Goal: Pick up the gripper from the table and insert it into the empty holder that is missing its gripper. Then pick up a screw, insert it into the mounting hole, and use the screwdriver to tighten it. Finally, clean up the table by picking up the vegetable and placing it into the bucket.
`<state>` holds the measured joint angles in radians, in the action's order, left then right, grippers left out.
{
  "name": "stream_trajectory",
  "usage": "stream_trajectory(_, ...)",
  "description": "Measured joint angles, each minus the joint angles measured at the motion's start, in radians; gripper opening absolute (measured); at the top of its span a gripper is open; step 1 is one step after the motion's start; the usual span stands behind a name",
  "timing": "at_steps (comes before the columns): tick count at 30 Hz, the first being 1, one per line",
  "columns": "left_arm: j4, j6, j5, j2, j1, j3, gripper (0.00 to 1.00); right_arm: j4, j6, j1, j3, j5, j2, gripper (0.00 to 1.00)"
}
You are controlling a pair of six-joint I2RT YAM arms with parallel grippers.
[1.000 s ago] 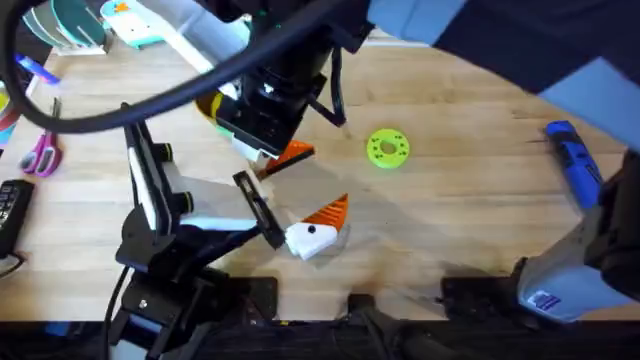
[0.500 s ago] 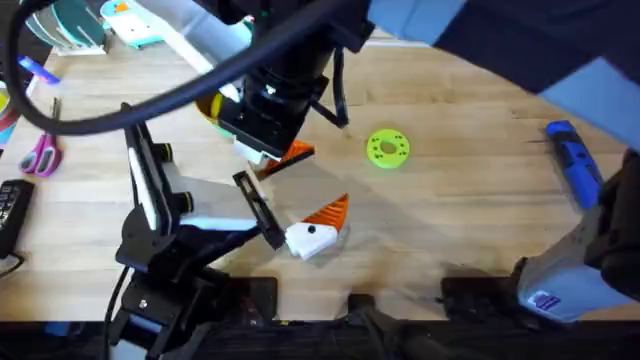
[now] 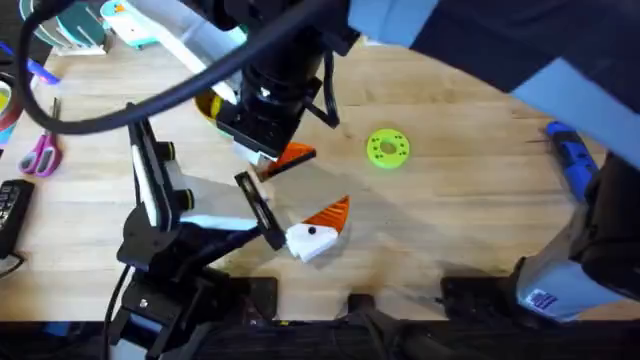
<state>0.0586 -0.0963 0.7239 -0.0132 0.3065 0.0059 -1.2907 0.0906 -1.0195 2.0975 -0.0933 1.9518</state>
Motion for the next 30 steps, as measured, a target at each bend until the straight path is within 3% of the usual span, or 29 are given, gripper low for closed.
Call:
stream_trajectory(17, 0.000, 0.001, 0.002, 0.001, 0.003, 0.000, 0.991, -0.016, 0.000, 0.000, 0.000, -0.002, 0.024, 0.011)
stream_trajectory(20, 0.000, 0.001, 0.001, 0.001, 0.003, 0.000, 0.991, -0.019, 0.002, 0.000, 0.000, -0.006, 0.024, 0.254)
stream_trajectory(23, -0.001, 0.001, -0.002, 0.001, 0.003, 0.000, 0.991, -0.021, 0.005, 0.009, 0.000, 0.000, 0.024, 0.433)
stream_trajectory(28, -0.002, 0.006, -0.002, 0.001, 0.003, 0.000, 0.991, -0.025, 0.003, 0.061, 0.000, 0.002, 0.021, 0.946)
stream_trajectory(30, -0.002, 0.008, -0.002, 0.001, 0.003, 0.000, 0.991, -0.025, 0.003, 0.078, 0.002, 0.001, 0.015, 0.986)
